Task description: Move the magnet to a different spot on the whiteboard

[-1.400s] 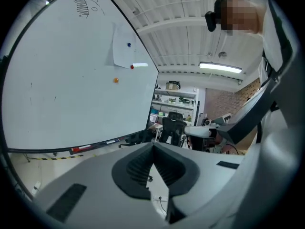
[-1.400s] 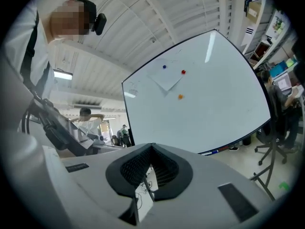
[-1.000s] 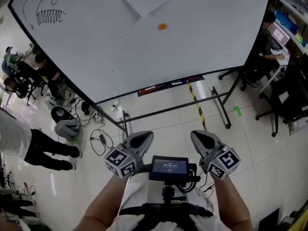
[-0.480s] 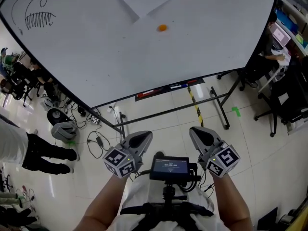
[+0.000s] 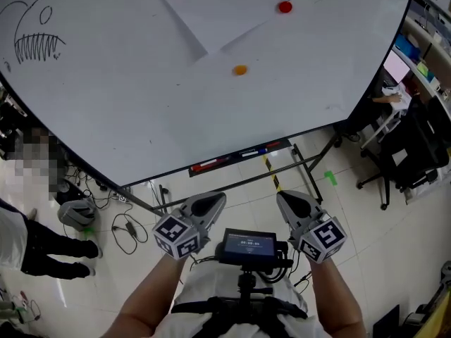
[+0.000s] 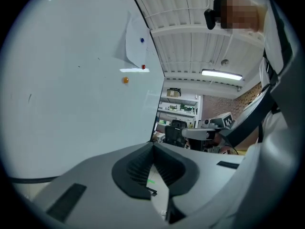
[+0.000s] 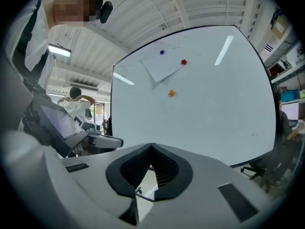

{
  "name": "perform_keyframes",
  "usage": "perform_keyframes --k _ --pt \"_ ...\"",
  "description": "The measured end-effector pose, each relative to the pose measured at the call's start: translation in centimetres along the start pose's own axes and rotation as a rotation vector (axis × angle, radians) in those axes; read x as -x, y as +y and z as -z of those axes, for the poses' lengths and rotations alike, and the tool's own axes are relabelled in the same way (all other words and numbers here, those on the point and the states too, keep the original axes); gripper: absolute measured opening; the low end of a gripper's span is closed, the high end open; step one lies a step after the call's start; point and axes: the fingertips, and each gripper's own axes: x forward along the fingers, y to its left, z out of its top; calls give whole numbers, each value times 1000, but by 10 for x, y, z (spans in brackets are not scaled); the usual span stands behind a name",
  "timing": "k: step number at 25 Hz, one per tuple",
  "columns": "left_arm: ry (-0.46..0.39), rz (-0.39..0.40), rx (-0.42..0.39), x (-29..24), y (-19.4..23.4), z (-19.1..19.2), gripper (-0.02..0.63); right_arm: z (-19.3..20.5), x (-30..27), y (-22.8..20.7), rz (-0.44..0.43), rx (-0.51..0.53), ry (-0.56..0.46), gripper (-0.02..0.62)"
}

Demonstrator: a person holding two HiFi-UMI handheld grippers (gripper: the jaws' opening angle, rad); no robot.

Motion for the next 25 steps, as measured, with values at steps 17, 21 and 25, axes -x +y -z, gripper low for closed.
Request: perform_keyframes --k 17,21,25 --pt "37 49 34 8 84 9 32 -19 -83 -10 70 149 64 14" --pt "37 46 27 5 87 8 32 -32 -95 -22 53 253 89 14" --pt "22 12 47 9 100 5 32 -56 -119 -38 58 370 89 14"
